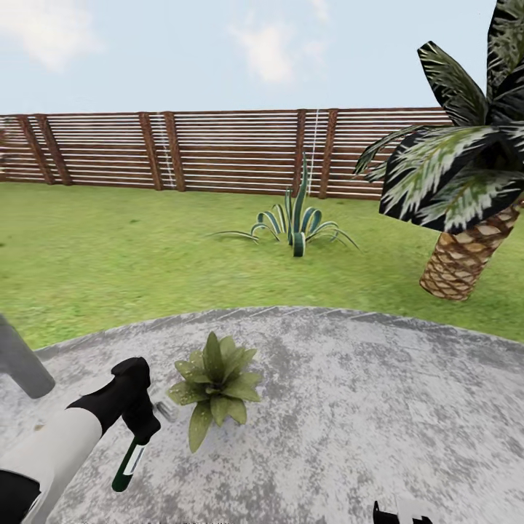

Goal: Pick up the pesticide atomizer in the garden and spray insectifuge to fully cover both potted plants in the garden.

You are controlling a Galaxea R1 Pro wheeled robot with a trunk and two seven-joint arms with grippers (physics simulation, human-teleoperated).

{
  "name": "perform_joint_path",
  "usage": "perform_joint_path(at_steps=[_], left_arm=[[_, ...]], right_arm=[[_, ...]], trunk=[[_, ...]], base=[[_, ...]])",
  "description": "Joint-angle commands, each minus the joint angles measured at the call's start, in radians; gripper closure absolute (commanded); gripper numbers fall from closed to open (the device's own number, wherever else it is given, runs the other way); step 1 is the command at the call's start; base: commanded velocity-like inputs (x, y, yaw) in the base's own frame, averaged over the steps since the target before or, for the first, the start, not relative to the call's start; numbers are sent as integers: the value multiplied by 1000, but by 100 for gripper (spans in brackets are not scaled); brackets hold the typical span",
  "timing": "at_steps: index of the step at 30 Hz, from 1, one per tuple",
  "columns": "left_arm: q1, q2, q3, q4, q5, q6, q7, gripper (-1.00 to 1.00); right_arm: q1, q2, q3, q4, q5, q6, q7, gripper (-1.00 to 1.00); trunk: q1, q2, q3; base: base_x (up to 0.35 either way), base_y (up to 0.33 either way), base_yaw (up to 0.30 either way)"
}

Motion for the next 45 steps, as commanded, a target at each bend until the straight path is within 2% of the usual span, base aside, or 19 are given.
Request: perform_joint_path(at_steps=[1, 9, 18, 28, 35, 40, 45], left_arm=[[-1, 1, -5, -1, -7, 7, -10, 100], [10, 7, -9, 16, -5, 5, -10, 100], [31, 0, -5, 4, -5, 6, -7, 100], [33, -3, -3, 2, -5, 6, -6, 100], [33, -2, -2, 2, -5, 6, -6, 100], [33, -2, 27, 2, -5, 6, -4, 100], [33, -2, 33, 2, -5, 6, -4, 100]], right_arm=[[0, 0, -1, 0, -1, -3, 0, -100], [0, 0, -1, 0, -1, -3, 0, -100], [0, 2, -1, 0, -1, -3, 0, -100], [0, 0, -1, 0, -2, -3, 0, -100], [0, 0, -1, 0, -2, -3, 0, -100], [0, 0, -1, 0, -2, -3, 0, -100], [0, 1, -1, 0, -2, -3, 0, -100]], trunk=[[0, 0, -1], [0, 0, -1], [0, 0, -1], [0, 0, -1], [0, 0, -1], [0, 0, -1], [0, 0, -1]], base=[[0, -286, 276], [0, -108, 276], [9, -24, 272], [131, -245, 35], [158, -259, 236], [135, -260, 277], [-9, -268, 278]])
